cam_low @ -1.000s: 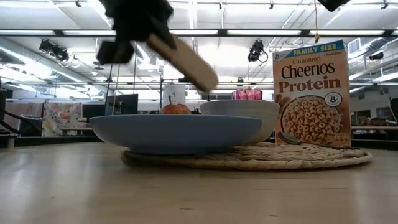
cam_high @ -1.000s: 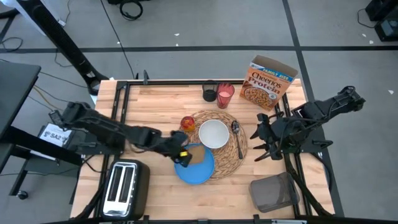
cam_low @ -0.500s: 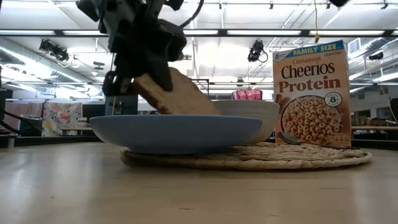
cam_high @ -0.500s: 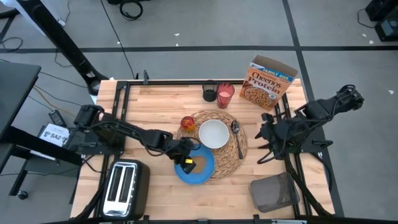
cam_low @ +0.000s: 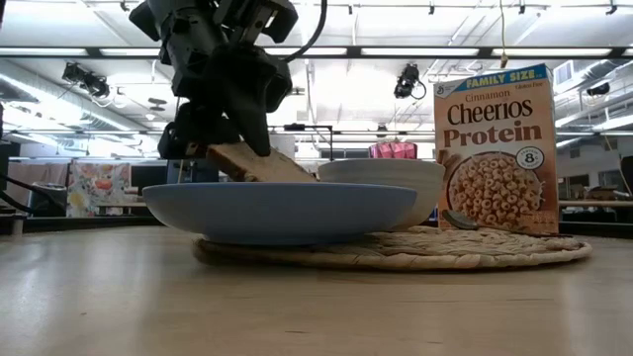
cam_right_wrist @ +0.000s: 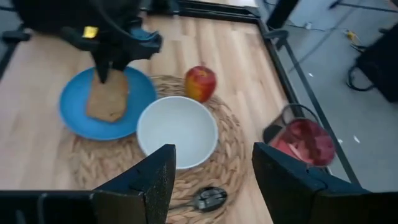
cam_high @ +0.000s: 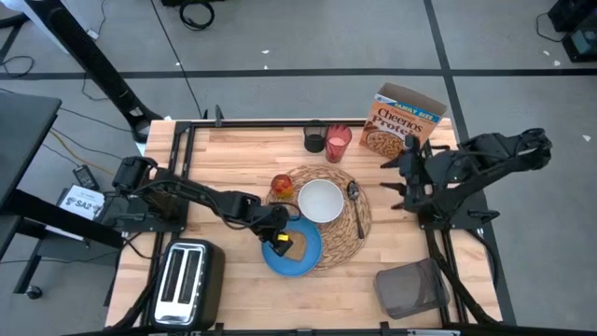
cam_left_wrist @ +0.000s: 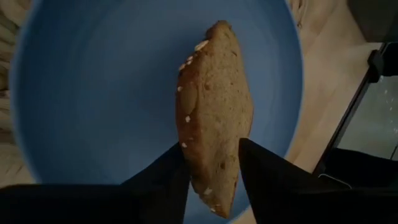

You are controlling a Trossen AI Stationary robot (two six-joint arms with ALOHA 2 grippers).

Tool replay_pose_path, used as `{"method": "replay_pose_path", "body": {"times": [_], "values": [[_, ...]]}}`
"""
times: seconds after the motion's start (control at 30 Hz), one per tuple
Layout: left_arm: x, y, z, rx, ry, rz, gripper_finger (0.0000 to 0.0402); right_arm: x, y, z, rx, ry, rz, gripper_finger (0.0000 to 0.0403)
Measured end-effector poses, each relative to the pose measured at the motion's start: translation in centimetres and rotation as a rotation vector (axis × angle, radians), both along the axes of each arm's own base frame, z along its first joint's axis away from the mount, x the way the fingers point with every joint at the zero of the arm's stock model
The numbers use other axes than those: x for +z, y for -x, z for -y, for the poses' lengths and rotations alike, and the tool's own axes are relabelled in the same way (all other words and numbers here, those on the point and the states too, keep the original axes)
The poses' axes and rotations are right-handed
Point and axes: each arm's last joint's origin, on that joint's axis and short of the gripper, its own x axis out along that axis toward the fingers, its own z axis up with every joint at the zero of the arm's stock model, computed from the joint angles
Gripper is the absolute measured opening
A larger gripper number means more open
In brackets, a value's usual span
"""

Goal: Arrange a breakfast setting
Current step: Put the brown bagel on the blue plate to the bottom left of the white bowl, then pour the brown cereal from the orange cereal box into the white bowl

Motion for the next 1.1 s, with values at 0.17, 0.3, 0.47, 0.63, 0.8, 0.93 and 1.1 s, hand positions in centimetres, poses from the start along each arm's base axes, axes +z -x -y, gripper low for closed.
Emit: {"method": "replay_pose_path", "body": {"times": [0.17, 0.3, 0.47, 0.63, 0.8, 0.93, 1.1], "values": [[0.3, 0.3, -0.7, 0.019, 0.010, -0.025, 0.0167, 0.3, -0.5, 0.9, -0.018, 0.005, 0.029, 0.0227], [0.6, 0.5, -1.3, 0.012, 0.051, -0.039, 0.0171, 1.2, -0.9, 1.1, 0.015, 0.028, 0.118, 0.0233], [0.8, 0.8, -1.9, 0.042, 0.079, -0.081, 0.0172, 1.9, -1.2, 1.8, 0.027, 0.108, 0.175, 0.0239], [0.6, 1.1, -2.5, 0.099, 0.093, -0.136, 0.0172, 2.6, -1.2, 2.3, 0.032, 0.189, 0.214, 0.0240], [3.0, 0.2, -2.0, 0.086, 0.093, -0.117, 0.0172, 2.7, -1.1, 2.9, -0.003, 0.209, 0.217, 0.0240], [6.1, -0.1, -1.4, 0.033, 0.028, -0.131, 0.0172, 2.8, -1.1, 3.8, -0.092, 0.156, 0.220, 0.0240], [9.9, 0.0, -1.5, 0.000, -0.156, -0.078, 0.0172, 5.2, -1.1, 5.3, -0.224, 0.111, 0.139, 0.0242]]}}
